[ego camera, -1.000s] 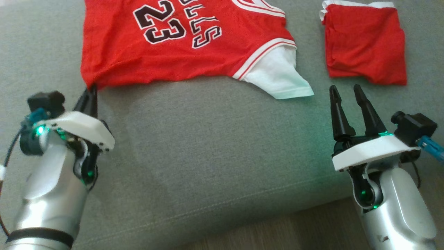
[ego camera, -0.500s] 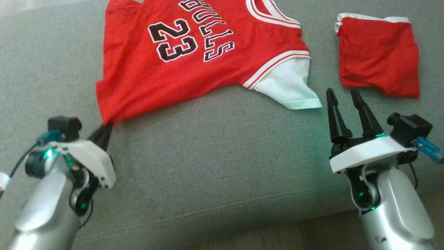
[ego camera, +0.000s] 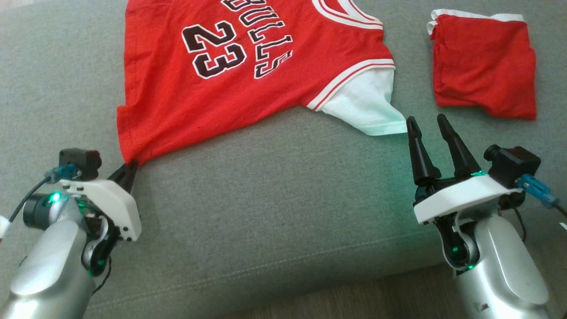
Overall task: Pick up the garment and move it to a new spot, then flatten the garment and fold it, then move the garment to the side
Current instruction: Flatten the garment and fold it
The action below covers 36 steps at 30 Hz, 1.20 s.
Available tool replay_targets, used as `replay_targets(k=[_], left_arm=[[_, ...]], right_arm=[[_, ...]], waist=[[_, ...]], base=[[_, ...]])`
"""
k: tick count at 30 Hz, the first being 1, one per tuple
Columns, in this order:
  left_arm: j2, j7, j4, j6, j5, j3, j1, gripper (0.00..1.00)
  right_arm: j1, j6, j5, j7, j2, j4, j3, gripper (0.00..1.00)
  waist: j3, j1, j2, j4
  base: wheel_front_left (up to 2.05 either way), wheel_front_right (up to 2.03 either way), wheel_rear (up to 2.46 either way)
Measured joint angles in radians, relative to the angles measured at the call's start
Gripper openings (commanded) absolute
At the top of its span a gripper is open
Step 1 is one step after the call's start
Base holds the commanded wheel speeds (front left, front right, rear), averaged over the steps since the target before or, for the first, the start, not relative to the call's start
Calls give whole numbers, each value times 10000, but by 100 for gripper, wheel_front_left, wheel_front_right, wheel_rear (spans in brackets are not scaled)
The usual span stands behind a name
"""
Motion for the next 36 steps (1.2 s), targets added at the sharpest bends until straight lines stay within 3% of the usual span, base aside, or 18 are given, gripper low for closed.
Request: replay_targets(k=[14, 26, 36], left_arm=[[-21, -426, 591, 656, -207, 477, -702, 0], [-73, -2, 1091, 318, -454, 318, -946, 0], [-384, -324, 1099, 242, -523, 167, -960, 0]], right_arm=[[-17, 0, 4, -144, 0, 65, 130, 100], [-296, 0, 107, -320, 0, 479, 228, 100], [-1625, 0, 966, -84, -8, 2849, -554, 100]], waist=[[410, 0, 0, -200], [540, 0, 0, -228], [520, 0, 0, 67]], base=[[0, 0, 0], [0, 0, 0], [0, 0, 0]])
